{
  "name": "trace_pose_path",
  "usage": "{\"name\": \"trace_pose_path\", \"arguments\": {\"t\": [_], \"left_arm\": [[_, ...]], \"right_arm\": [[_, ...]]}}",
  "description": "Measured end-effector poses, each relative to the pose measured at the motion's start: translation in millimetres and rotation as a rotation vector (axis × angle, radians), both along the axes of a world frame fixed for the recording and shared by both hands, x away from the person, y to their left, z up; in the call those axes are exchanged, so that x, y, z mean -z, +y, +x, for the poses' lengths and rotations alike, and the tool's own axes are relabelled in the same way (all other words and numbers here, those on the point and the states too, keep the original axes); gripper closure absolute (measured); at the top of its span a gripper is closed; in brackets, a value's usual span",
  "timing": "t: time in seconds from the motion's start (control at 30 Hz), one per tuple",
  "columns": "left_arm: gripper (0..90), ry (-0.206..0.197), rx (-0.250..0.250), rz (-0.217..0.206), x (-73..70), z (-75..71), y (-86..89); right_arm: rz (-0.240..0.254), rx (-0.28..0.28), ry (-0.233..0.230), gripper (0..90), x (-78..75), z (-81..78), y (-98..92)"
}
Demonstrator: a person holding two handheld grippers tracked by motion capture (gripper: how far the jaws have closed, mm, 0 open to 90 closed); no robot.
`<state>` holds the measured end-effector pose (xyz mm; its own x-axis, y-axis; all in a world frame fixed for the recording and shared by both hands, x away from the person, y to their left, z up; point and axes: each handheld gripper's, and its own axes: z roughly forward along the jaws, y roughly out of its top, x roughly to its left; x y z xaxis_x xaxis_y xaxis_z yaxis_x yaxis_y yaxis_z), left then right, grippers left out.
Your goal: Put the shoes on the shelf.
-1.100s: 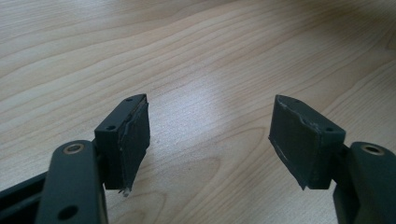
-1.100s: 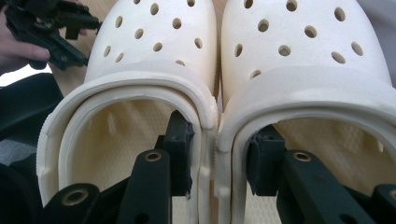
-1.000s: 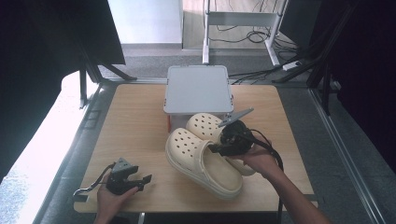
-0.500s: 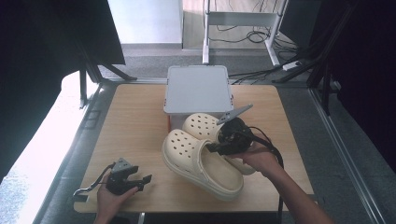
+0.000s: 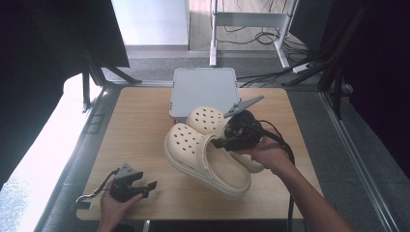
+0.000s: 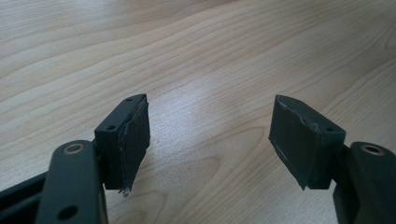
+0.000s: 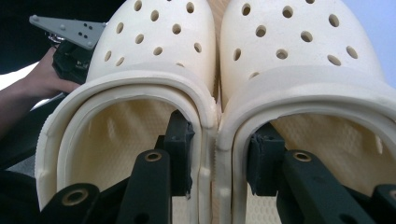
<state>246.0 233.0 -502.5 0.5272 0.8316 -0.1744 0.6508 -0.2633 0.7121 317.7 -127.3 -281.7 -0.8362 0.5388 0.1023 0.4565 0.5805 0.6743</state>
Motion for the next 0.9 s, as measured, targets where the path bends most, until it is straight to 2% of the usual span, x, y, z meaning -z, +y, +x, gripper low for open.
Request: {"name": "trace_pose_path", "arguments": {"t": [0.23, 0.4, 0.53, 0.57, 0.9], "left_arm": [[29.5, 0.002, 0.000, 0.002, 0.1, 0.2, -0.2], [29.5, -0.001, 0.000, 0.001, -0.3, 0.0, 0.5], [29.5, -0.002, -0.001, 0.002, -1.0, -0.2, 1.3], [29.5, -0.002, -0.001, 0.002, -1.0, -0.2, 1.4], [29.5, -0.005, 0.001, 0.003, -1.0, 0.1, 1.8]], "right_arm": [[-0.009, -0.005, -0.007, 66.3, -9.7, 9.7, 3.6], [-0.020, 0.018, -0.004, 66.3, -23.2, 26.5, 7.1], [-0.032, 0.027, -0.004, 66.2, -28.3, 36.2, 9.8], [-0.035, 0.029, -0.002, 66.2, -30.8, 43.2, 11.7], [-0.039, 0.054, -0.012, 66.2, -33.7, 60.0, 18.9]]}}
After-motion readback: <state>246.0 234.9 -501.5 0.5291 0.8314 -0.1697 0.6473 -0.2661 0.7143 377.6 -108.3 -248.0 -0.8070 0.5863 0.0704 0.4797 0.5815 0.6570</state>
